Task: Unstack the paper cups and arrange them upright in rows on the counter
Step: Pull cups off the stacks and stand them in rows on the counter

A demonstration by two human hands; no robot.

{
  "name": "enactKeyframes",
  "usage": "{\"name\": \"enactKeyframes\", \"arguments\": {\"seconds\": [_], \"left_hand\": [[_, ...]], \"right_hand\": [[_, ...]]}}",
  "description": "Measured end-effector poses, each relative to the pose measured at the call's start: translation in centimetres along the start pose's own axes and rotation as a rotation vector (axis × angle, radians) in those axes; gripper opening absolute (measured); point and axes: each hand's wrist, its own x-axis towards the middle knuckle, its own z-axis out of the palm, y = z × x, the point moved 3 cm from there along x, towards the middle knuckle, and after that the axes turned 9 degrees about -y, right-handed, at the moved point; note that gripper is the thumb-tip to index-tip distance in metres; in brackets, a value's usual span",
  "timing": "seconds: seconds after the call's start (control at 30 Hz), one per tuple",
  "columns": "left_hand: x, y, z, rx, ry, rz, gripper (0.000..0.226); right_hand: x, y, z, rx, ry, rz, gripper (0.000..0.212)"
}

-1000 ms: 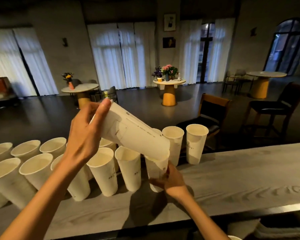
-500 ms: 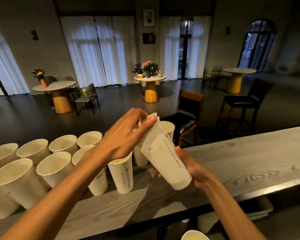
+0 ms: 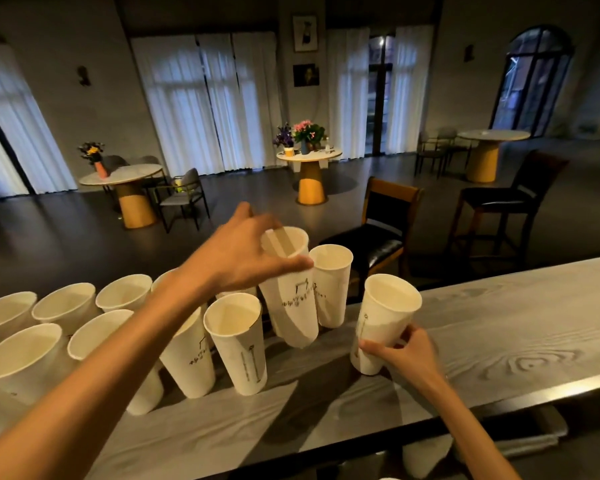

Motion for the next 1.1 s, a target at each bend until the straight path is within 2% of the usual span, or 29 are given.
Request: {"name": "enactKeyframes", "arguments": {"seconds": [0.3,0.47,0.77,0.97,1.1], "left_hand": [[0.5,0.6,7.5,0.254,-0.137,-0.035,0.091],[0.2,0.6,8.7,0.325,-0.142,-0.021,0.092],[0.1,0.5,8.9,0.355,-0.168,-0.041,0.089],[-0.3,0.8,8.7,0.373,-0.146,-0.034,0.095],[-0.9,2.1,8.4,0.32,-0.018,0.079,0.085]], "right_hand": [[2.3,0.5,2.7,-0.194,-0.018,-0.067,0.079],[2.9,0.4,3.5,-0.228,-0.02,-0.084,0.084],[3.0,0.2,3.6,-0.21,-0.086,-0.077,0.08],[1.9,0.5,3.0,-0.242,-0.167,-0.02,0.085],[0.4,0.9,1.7,-0.277,-0.188,0.01,0.089]]}}
